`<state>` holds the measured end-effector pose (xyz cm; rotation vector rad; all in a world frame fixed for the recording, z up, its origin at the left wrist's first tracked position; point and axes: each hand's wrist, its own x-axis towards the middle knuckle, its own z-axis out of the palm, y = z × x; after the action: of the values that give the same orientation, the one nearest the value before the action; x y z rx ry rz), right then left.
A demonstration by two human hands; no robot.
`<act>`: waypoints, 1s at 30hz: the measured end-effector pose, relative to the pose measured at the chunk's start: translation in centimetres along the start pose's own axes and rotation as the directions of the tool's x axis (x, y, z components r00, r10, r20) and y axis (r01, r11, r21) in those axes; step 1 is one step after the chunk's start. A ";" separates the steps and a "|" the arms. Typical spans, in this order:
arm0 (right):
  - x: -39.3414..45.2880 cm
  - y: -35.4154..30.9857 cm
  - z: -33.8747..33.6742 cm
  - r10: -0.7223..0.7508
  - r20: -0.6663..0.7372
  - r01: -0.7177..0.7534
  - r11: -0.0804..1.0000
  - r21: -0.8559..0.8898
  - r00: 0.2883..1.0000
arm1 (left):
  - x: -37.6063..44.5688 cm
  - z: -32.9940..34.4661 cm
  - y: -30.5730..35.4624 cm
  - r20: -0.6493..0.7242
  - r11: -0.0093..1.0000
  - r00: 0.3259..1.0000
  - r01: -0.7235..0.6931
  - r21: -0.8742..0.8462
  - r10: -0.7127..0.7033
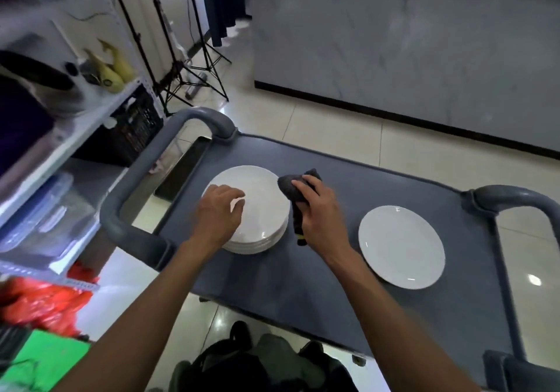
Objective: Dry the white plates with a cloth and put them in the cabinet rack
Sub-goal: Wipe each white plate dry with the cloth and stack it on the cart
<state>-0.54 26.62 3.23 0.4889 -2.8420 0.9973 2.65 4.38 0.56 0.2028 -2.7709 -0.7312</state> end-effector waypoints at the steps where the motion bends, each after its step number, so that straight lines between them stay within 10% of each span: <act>1: 0.5 -0.8 0.7 -0.015 0.012 0.014 1.000 0.009 1.000 | 0.0 -0.5 -1.2 -0.016 0.999 0.999 0.034 -0.006 -0.035; 8: 3.7 -6.0 5.1 -0.081 0.071 0.077 0.996 0.054 0.994 | 0.5 -2.0 -6.4 0.088 0.922 0.922 0.383 -0.054 -0.378; 30: 3.4 -6.9 10.7 0.001 0.224 0.020 0.996 -0.088 0.975 | 3.1 -0.9 -7.5 0.219 0.823 0.835 0.543 -0.169 -0.505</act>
<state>-1.30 13.94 -0.36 0.6429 -3.0616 0.8572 0.43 -3.16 -1.71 0.9312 -2.7642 -1.2362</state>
